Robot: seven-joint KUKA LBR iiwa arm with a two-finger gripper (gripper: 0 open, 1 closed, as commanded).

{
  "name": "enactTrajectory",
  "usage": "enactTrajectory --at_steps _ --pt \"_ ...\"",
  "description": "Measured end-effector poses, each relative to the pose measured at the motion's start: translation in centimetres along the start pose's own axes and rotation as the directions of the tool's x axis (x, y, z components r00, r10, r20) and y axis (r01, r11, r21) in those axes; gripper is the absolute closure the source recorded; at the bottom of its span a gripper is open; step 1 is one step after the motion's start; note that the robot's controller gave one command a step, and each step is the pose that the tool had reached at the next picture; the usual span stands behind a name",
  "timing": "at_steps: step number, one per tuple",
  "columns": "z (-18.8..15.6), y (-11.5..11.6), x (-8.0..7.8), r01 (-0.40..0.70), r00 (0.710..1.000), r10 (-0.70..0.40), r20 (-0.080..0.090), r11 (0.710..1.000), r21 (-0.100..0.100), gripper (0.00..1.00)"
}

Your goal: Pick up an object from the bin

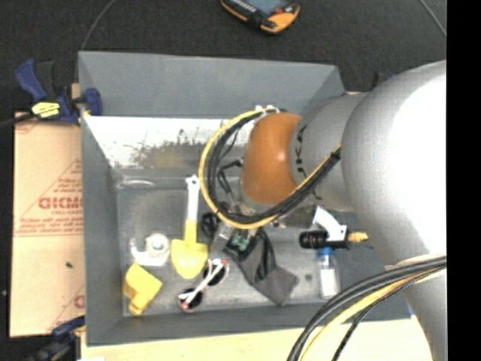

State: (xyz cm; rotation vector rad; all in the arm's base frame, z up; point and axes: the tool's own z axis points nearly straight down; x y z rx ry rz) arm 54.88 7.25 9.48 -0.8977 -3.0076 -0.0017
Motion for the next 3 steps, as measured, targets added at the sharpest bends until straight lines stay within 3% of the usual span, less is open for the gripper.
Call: enactTrajectory --at_steps 3 --pt "-5.2 -0.2 0.1 0.001 1.0 -0.001 -0.004 1.0 0.005 1.0"
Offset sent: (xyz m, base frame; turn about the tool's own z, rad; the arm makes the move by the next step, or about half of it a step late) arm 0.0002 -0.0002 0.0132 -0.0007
